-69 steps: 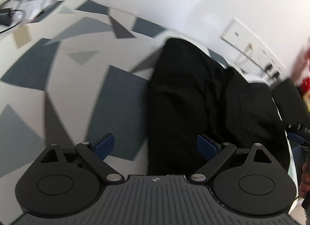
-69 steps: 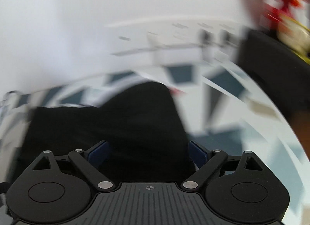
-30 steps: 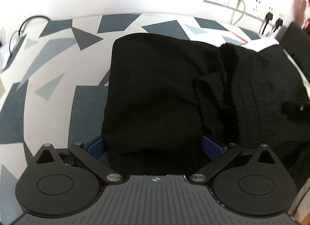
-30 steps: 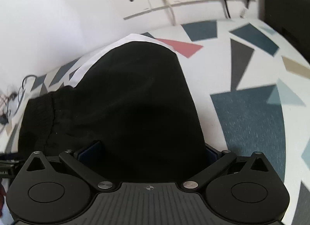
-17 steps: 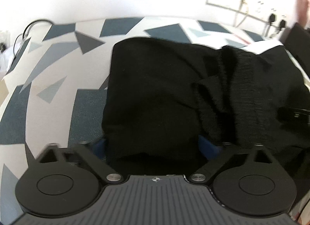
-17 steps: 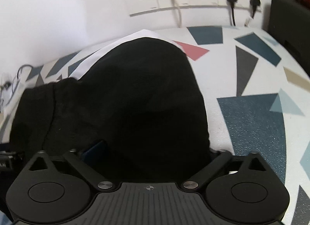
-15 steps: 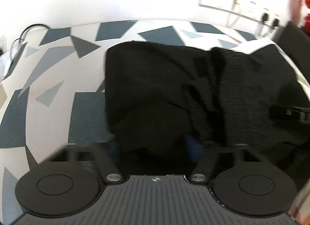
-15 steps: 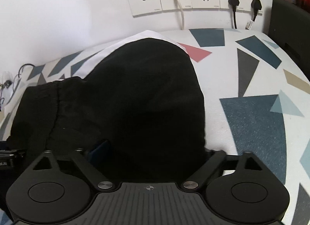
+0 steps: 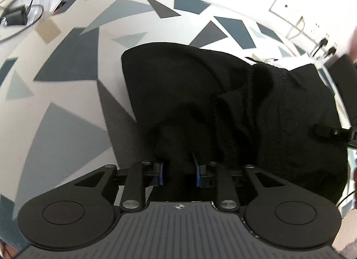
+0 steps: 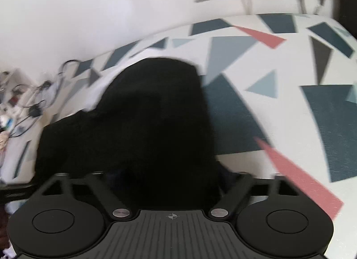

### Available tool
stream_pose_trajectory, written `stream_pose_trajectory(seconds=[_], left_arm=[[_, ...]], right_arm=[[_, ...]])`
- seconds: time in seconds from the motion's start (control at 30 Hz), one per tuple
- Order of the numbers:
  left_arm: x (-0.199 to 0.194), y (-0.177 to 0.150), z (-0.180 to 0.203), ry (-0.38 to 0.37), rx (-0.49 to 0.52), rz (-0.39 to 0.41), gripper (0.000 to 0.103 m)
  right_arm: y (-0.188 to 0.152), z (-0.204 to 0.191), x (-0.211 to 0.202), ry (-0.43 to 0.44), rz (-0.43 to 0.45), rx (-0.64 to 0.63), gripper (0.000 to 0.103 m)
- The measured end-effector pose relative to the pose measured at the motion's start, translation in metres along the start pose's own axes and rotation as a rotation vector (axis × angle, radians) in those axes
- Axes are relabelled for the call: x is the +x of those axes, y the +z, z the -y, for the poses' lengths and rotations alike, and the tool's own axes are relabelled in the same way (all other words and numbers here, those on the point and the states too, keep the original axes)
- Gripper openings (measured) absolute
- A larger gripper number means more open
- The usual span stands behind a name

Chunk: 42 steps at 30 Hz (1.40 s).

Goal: Fold clothes
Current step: 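Grasp the folded black garment with both tools from its sides, then carry the folded garment with both tools to the yellow chair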

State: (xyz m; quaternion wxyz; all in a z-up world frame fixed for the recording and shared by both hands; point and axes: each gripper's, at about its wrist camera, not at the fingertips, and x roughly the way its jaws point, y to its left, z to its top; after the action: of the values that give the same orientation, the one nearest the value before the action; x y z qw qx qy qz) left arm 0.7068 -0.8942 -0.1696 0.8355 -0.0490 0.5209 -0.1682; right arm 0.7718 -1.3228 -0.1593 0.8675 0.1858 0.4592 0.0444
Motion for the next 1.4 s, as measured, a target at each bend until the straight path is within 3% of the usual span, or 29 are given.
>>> stream_pose_trajectory(seconds=[0.07, 0.1, 0.17, 0.2, 0.23, 0.27, 0.3, 0.37, 0.53, 0.63, 0.77, 0.9, 1.0, 1.1, 1.27, 1.4], left_arm=[[0.002, -0.002, 0.009, 0.012, 0.049, 0.019, 0.041], [0.003, -0.005, 0.018, 0.033, 0.082, 0.030, 0.054], [0.007, -0.013, 0.039, 0.110, 0.149, 0.059, 0.056], [0.007, -0.017, 0.047, 0.149, 0.161, 0.077, 0.051], [0.004, -0.020, 0.052, 0.169, 0.138, 0.082, 0.033], [-0.001, -0.021, 0.054, 0.200, 0.101, 0.083, 0.021], [-0.007, -0.024, 0.054, 0.235, 0.065, 0.090, 0.016], [-0.022, -0.033, 0.050, 0.258, -0.020, 0.108, 0.016], [-0.076, -0.058, 0.036, 0.288, -0.205, 0.208, 0.015], [-0.119, -0.071, 0.031, 0.365, -0.241, 0.302, 0.014], [-0.188, -0.095, 0.005, 0.480, -0.326, 0.434, 0.014], [-0.251, -0.139, -0.033, 0.602, -0.446, 0.565, 0.014], [-0.294, -0.189, -0.067, 0.705, -0.528, 0.609, 0.014], [-0.339, -0.249, -0.109, 0.807, -0.620, 0.607, 0.014], [-0.412, -0.355, -0.190, 0.920, -0.822, 0.565, 0.013], [-0.464, -0.429, -0.237, 1.001, -0.947, 0.578, 0.013]], right_arm=[[0.003, 0.004, 0.013, 0.003, -0.030, -0.014, 0.101], [0.003, 0.002, 0.020, 0.015, -0.038, -0.043, 0.102], [0.003, -0.012, 0.027, 0.011, -0.033, -0.156, 0.095], [0.005, -0.020, 0.029, 0.016, -0.045, -0.206, 0.086], [0.006, -0.028, 0.031, 0.020, -0.057, -0.255, 0.073], [0.009, -0.033, 0.032, 0.030, -0.069, -0.281, 0.061], [0.014, -0.032, 0.031, 0.052, -0.079, -0.260, 0.054], [0.016, -0.035, 0.026, 0.102, -0.076, -0.259, 0.033], [0.012, -0.058, 0.010, 0.220, -0.045, -0.339, 0.027], [0.002, -0.107, -0.010, 0.309, 0.017, -0.511, 0.026], [0.007, -0.173, -0.027, 0.494, 0.040, -0.532, 0.025], [-0.003, -0.256, -0.037, 0.657, 0.075, -0.637, 0.025], [-0.033, -0.329, -0.040, 0.770, 0.063, -0.722, 0.025], [-0.086, -0.408, -0.046, 0.871, 0.005, -0.795, 0.025], [-0.209, -0.544, -0.053, 0.973, -0.200, -0.898, 0.025], [-0.308, -0.626, -0.078, 1.039, -0.294, -0.955, 0.025]])
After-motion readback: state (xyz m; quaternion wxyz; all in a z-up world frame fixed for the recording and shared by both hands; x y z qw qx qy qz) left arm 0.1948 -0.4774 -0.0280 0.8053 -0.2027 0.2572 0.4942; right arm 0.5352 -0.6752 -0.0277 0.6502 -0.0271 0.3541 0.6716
